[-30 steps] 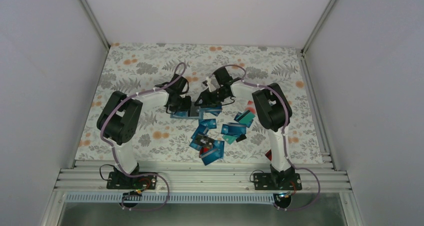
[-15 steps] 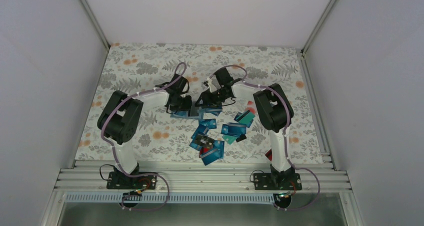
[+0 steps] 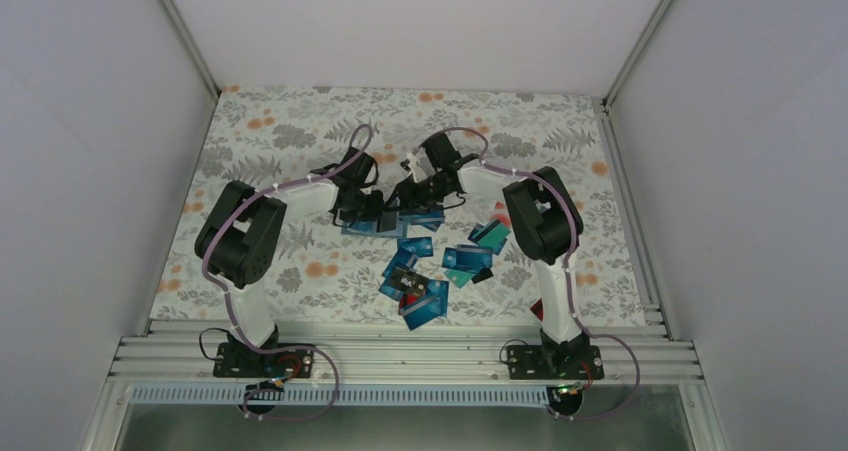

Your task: Put the credit cards into the card holder

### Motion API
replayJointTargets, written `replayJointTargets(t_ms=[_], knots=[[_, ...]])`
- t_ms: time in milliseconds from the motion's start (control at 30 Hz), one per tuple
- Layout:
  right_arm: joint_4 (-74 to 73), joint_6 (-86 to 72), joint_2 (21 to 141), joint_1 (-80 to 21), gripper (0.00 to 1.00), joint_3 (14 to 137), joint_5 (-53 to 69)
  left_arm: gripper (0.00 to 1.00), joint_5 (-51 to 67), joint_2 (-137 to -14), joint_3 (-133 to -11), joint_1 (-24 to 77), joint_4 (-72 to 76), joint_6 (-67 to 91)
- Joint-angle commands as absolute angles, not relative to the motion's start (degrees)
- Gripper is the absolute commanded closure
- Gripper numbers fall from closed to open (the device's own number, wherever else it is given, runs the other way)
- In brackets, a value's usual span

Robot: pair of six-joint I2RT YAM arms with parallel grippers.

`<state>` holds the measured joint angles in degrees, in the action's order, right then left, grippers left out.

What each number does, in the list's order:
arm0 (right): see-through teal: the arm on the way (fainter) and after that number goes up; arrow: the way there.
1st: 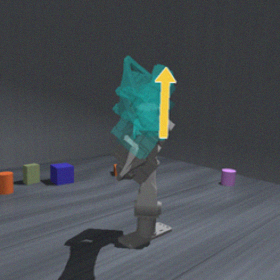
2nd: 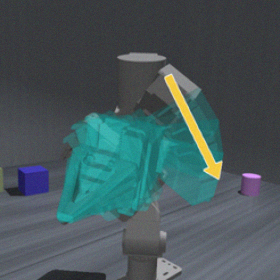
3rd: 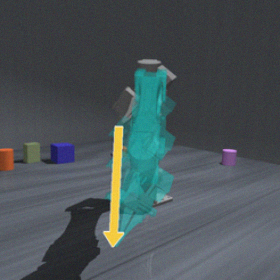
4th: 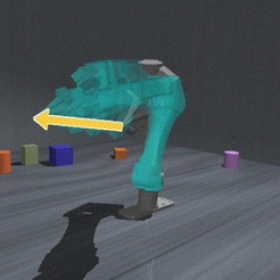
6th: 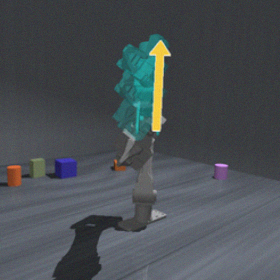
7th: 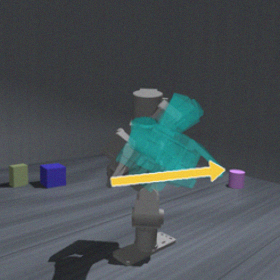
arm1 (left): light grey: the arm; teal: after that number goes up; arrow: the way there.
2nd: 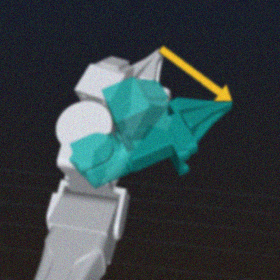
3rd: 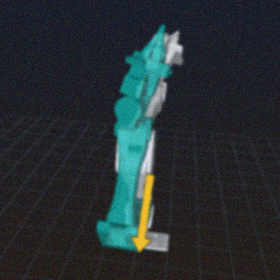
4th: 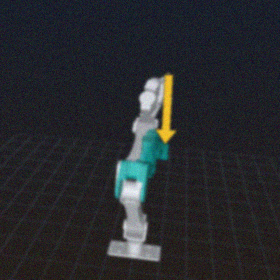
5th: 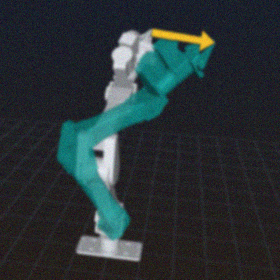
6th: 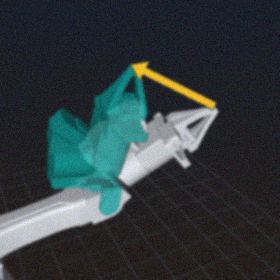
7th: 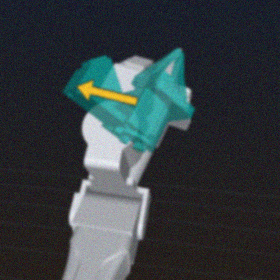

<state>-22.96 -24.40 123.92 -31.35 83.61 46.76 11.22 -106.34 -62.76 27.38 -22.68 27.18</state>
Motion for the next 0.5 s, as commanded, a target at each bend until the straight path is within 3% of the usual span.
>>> replayJointTargets(t_ms=[0,467], knots=[[-23.55,-24.59,124.18,-33.03,0.53,86.49,49.22,0.98,11.74,-106.40,-62.16,27.60,-24.11,26.94],[-25.49,-25.96,127.51,-36.17,0.53,92.57,49.66,0.98,7.29,-95.86,-62.84,23.24,-31.73,26.56]])
